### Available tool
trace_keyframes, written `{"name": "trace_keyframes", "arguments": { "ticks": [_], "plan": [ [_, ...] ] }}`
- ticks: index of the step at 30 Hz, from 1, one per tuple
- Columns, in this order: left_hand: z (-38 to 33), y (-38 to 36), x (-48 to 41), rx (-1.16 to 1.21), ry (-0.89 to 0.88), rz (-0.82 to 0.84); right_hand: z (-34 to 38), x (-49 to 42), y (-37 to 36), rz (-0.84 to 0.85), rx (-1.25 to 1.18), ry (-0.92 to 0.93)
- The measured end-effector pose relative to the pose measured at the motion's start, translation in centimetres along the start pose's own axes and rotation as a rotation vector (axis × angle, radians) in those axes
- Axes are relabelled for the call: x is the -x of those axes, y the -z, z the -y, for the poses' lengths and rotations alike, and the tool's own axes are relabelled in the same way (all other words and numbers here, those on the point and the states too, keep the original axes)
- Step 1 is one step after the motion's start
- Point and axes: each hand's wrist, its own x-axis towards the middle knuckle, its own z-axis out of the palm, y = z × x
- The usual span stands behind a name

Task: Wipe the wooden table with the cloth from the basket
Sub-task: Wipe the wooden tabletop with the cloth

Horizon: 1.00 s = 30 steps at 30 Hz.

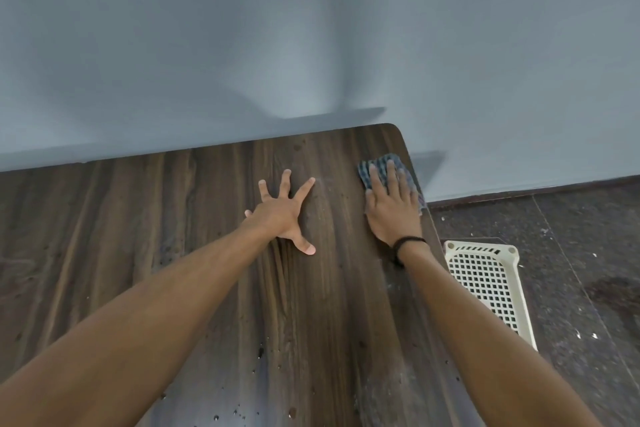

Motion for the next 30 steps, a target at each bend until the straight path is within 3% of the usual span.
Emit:
{"name": "trace_keyframes", "arguments": {
  "ticks": [1, 4, 8, 11, 15, 18, 22, 25, 28, 30],
  "plan": [
    [0.2, 0.0, 0.1, 0.001, 0.007, -0.012, -0.6, 0.3, 0.1, 0.013, 0.004, 0.035],
    [0.6, 0.0, -0.2, 0.006, 0.009, -0.008, 0.0, 0.5, 0.5, -0.020, -0.031, -0.151],
    [0.3, -0.2, -0.2, 0.008, -0.012, -0.024, 1.1, 3.9, -1.3, 0.002, 0.013, 0.059],
    [0.7, -0.1, 0.0, 0.009, -0.001, -0.033, 0.5, 3.0, -0.4, -0.066, -0.041, -0.198],
    [0.5, -0.3, 0.1, 0.009, -0.026, -0.050, 0.1, 5.0, -1.2, -0.033, 0.011, 0.006],
    [1.0, -0.3, 0.3, 0.028, -0.036, -0.087, -0.5, 5.6, -0.4, -0.097, -0.020, -0.208],
    [0.7, -0.5, 0.2, 0.021, -0.049, -0.125, -0.6, 7.9, -1.4, -0.084, 0.028, -0.069],
    [1.1, -0.4, 0.2, 0.023, -0.035, -0.128, -0.2, 6.9, -0.9, -0.125, -0.036, -0.295],
    [0.6, -0.5, 0.1, 0.022, -0.052, -0.122, -0.3, 8.9, -1.8, -0.076, 0.009, -0.089],
    [0.9, -0.6, 0.6, 0.014, -0.027, -0.137, -1.5, 8.8, -1.1, -0.092, 0.004, -0.135]
  ]
}}
